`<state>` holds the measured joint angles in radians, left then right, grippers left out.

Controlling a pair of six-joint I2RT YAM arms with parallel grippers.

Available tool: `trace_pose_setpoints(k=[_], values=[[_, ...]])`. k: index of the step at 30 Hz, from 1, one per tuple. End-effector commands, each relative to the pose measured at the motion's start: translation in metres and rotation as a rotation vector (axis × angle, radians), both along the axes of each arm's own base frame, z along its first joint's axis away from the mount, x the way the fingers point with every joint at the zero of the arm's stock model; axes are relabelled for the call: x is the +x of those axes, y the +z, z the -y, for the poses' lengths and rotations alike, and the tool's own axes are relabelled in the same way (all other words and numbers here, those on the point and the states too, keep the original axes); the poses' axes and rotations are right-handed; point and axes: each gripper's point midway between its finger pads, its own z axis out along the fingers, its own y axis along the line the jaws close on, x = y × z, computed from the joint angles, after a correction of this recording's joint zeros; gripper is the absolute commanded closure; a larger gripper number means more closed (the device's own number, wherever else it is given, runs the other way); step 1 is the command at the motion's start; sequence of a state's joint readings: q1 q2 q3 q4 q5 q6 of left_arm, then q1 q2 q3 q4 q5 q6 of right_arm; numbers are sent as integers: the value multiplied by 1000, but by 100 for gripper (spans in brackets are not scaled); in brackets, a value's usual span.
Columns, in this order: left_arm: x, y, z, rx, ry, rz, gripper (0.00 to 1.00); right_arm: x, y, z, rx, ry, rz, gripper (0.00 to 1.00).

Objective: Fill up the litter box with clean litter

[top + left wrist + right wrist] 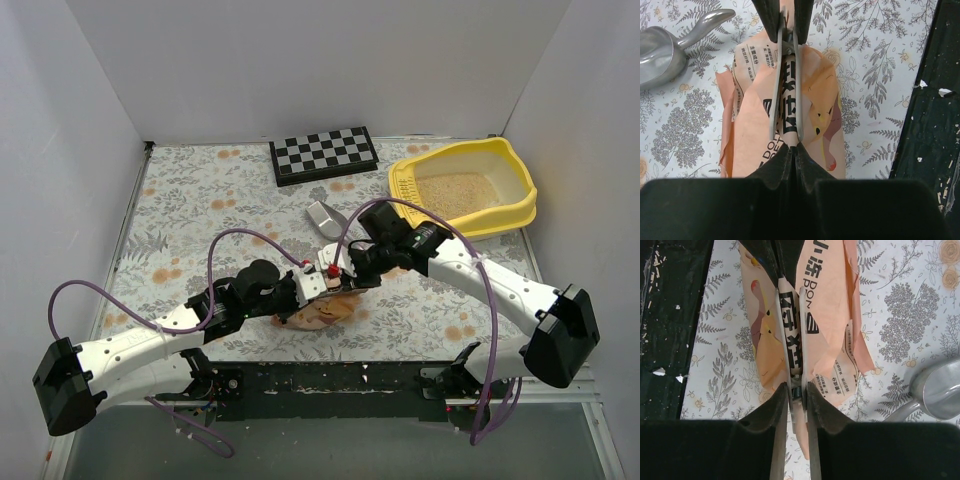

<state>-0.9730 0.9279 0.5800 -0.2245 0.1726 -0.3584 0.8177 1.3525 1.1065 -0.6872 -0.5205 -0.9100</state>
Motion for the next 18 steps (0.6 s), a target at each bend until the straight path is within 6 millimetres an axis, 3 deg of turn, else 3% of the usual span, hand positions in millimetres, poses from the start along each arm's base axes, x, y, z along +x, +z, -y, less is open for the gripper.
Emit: trace_pose_setpoints(k=[1,3,6,8,13,18], values=[[-5,10,5,-37,-32,9,100,9,-24,24,-159,-109,-19,71],[-5,9,5,-35,-34,7,100,11,-19,22,-138,-119,-4,67],[-5,9,5,-36,-32,8,100,12,-13,21,-112,-130,14,50],[-5,10,5,-39,-32,11,100,15,-8,21,-96,-147,33,12],[-6,9,5,-42,-34,12,100,20,18,19,-4,-190,97,8],[-4,15,4,-57,-24,25,80,31,63,18,147,-284,204,6]])
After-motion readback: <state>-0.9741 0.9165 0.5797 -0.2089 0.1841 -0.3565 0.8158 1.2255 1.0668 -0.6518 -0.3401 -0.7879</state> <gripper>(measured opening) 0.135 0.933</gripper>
